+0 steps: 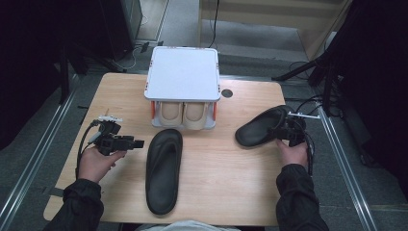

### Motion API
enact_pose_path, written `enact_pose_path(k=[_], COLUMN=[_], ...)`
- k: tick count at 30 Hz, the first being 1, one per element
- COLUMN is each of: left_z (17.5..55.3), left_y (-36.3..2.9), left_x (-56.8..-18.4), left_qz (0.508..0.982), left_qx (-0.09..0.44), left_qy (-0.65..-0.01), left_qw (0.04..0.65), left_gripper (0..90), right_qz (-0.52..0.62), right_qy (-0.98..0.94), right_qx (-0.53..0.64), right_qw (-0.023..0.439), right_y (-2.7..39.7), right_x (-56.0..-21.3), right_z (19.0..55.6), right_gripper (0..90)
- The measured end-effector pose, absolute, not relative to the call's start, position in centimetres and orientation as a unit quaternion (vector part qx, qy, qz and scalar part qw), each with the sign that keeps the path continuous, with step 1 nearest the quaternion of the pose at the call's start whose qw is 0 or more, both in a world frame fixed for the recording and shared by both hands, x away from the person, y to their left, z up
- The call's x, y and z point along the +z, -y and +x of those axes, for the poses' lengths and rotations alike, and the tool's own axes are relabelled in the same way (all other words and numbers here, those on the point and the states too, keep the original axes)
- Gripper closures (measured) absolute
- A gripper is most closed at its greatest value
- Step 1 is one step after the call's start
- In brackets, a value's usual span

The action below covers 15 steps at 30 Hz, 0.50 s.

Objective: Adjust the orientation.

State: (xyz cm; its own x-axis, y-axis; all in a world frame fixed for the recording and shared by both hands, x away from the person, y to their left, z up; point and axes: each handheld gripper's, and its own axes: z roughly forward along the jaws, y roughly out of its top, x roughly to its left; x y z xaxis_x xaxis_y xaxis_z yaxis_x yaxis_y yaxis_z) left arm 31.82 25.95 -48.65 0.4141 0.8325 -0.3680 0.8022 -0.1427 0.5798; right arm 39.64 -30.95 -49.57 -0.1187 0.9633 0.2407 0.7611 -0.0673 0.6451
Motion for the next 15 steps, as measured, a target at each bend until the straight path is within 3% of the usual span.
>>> enact_pose_path(k=[9,15], left_z=[31.9,31.8], left_y=[-25.9,-26.0], left_x=[-48.7,-48.7], left_qz=[0.755,0.755], left_qx=[0.024,0.023], left_qy=[-0.542,-0.542], left_qw=[0.368,0.367], left_gripper=[40.5,40.5], right_qz=[0.662,0.661], right_qy=[-0.66,-0.658], right_qx=[0.317,0.32], right_qw=[0.161,0.168], right_y=[30.4,30.6], right_x=[-50.5,-50.7], right_z=[41.1,41.6], right_gripper=[35.4,39.6])
